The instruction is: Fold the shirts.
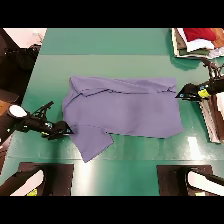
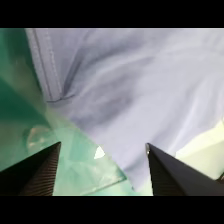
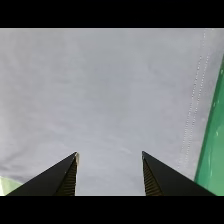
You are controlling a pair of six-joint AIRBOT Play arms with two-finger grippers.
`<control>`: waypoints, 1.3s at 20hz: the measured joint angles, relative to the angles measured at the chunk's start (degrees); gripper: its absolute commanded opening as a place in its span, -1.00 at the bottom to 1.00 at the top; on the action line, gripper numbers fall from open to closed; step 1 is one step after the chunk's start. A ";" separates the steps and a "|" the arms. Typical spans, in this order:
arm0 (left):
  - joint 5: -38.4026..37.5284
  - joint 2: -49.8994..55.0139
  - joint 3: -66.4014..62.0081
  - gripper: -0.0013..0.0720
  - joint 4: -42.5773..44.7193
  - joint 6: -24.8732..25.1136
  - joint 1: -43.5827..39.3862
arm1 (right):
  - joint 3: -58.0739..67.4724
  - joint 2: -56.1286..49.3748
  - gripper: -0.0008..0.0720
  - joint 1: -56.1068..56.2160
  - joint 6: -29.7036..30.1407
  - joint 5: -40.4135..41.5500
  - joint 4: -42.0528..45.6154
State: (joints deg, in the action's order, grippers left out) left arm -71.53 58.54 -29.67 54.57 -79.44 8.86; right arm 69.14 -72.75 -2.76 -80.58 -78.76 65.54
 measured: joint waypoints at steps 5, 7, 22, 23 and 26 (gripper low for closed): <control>6.01 -0.17 2.78 -0.12 -4.04 0.11 -4.61 | -0.59 0.46 0.25 -0.07 0.11 0.28 0.02; 9.09 -0.17 3.10 -0.90 -3.96 0.15 -6.88 | -0.66 0.52 0.25 -0.15 0.20 -0.55 -0.02; 9.20 -0.52 -5.35 -0.89 -6.86 0.31 -9.77 | -34.07 12.55 0.25 -13.38 1.49 -1.40 -2.67; 9.20 -0.52 -5.46 -0.89 -6.86 0.35 -9.77 | -35.58 12.61 0.19 -12.79 1.70 0.52 -3.56; 9.05 -0.52 -5.68 -0.89 -6.88 0.39 -9.77 | -37.92 11.54 -0.45 -10.03 1.95 4.98 -4.96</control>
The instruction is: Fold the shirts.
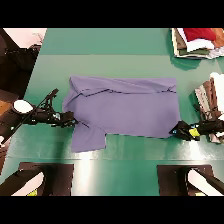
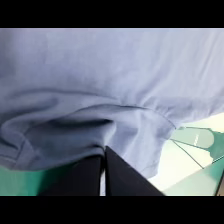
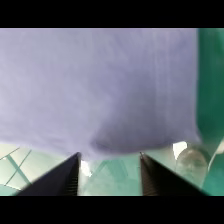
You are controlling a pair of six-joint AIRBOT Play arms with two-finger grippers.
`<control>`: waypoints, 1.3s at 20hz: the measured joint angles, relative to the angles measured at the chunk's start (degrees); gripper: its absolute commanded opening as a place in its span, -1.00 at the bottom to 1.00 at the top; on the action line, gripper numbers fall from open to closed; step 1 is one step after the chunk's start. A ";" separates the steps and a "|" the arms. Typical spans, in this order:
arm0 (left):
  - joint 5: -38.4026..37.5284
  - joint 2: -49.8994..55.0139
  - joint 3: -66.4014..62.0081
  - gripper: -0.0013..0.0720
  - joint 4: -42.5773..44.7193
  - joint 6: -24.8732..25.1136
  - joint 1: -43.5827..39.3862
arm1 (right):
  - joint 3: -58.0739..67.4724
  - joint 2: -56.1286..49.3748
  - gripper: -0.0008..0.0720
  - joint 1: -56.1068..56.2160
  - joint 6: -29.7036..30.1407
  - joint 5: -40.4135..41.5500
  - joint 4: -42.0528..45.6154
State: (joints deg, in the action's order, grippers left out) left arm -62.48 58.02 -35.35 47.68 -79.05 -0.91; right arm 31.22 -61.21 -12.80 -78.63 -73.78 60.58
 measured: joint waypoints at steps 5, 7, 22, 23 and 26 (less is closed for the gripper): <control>-1.57 -0.17 -0.07 -0.90 0.44 0.31 0.00 | 0.13 -1.49 -0.94 4.17 0.24 2.49 -0.24; -3.50 -1.60 -0.07 -0.90 1.92 0.28 0.00 | 1.36 0.24 -0.94 4.94 0.24 1.36 0.74; -18.62 -21.57 -5.20 -0.90 10.34 -6.78 -0.07 | 7.45 20.79 -0.94 5.75 -4.39 -14.53 6.73; -16.87 -20.44 -6.51 -0.90 10.36 -6.16 -0.07 | 9.18 19.10 -0.94 5.75 -4.48 -13.79 6.80; -10.23 -14.27 -10.78 -0.90 10.40 -3.80 -0.07 | 15.78 12.13 -0.94 5.81 -4.09 -10.91 6.82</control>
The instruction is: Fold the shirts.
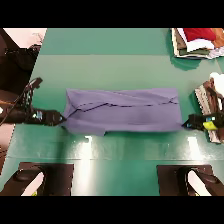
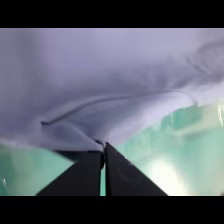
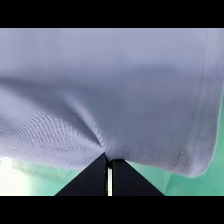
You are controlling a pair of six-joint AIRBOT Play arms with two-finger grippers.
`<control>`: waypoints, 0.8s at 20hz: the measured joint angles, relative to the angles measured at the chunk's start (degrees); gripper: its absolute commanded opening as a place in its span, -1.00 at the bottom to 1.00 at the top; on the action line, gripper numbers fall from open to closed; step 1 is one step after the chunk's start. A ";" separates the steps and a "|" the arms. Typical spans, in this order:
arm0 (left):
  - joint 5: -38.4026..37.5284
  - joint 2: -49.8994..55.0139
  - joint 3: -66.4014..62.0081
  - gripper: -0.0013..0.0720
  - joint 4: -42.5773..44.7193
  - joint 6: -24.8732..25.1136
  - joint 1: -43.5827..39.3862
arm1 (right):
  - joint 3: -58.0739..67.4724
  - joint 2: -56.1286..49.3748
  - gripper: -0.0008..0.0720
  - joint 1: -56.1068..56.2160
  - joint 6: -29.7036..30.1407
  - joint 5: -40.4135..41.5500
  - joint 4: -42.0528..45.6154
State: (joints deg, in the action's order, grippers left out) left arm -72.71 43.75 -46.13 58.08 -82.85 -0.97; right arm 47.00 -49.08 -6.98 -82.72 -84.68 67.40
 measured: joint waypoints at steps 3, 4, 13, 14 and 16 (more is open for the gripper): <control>6.16 8.44 -4.02 -0.89 0.07 1.88 0.00 | 7.21 -8.57 -0.94 0.28 1.05 2.27 0.04; 8.02 11.61 -5.46 -0.89 0.04 2.29 0.02 | 9.73 -11.74 -0.94 0.74 1.42 2.91 0.02; 20.41 31.30 -15.08 -0.89 0.04 6.25 0.00 | 30.88 -36.28 -0.93 7.50 2.95 8.52 0.11; 21.97 32.22 -15.50 -0.75 0.04 6.32 0.00 | 33.31 -38.56 -0.92 8.13 2.97 8.87 0.11; 24.61 33.35 -16.00 0.64 0.02 6.29 0.02 | 37.92 -42.66 -0.07 9.01 2.75 9.25 -0.24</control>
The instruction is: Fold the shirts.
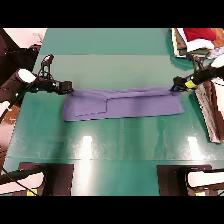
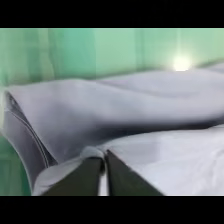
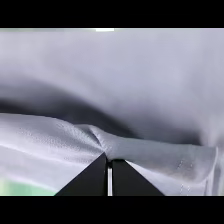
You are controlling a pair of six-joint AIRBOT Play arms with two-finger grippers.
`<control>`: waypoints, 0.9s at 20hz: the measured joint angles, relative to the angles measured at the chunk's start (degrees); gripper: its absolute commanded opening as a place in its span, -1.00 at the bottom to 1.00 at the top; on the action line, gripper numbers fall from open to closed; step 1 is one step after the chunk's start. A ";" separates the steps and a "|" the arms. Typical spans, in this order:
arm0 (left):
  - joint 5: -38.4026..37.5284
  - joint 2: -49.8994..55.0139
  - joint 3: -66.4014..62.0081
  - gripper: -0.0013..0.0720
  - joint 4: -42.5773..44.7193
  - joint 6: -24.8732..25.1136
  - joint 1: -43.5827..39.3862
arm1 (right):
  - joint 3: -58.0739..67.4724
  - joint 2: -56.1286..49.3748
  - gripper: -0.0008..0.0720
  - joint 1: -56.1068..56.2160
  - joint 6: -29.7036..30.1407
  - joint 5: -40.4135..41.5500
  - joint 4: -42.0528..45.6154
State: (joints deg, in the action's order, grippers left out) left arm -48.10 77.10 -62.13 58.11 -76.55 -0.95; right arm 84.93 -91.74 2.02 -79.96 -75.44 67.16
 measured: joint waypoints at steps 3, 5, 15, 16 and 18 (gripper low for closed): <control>2.19 0.70 -0.76 0.49 -0.11 -2.10 0.07 | 6.97 -5.27 0.15 -0.35 -0.46 0.92 -2.99; 1.31 0.79 -2.12 0.49 -0.13 -3.02 0.04 | 10.86 -7.28 0.15 -1.88 -0.37 0.39 -5.33; -11.30 0.57 -5.86 -0.89 -1.20 -3.96 0.04 | 4.70 -6.32 0.98 -17.11 7.04 -12.20 -8.92; -11.76 0.57 -5.90 -0.89 -1.49 -3.98 0.00 | 3.28 -6.86 0.97 -18.49 7.52 -12.41 -9.31; -12.26 0.57 -5.97 -0.89 -1.88 -3.98 -0.04 | 0.92 -8.48 0.92 -21.09 9.20 -12.87 -10.95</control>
State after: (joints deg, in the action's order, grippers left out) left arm -60.36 77.67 -68.10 56.23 -80.53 -0.99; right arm 85.84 -100.22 -19.07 -70.76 -88.31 56.21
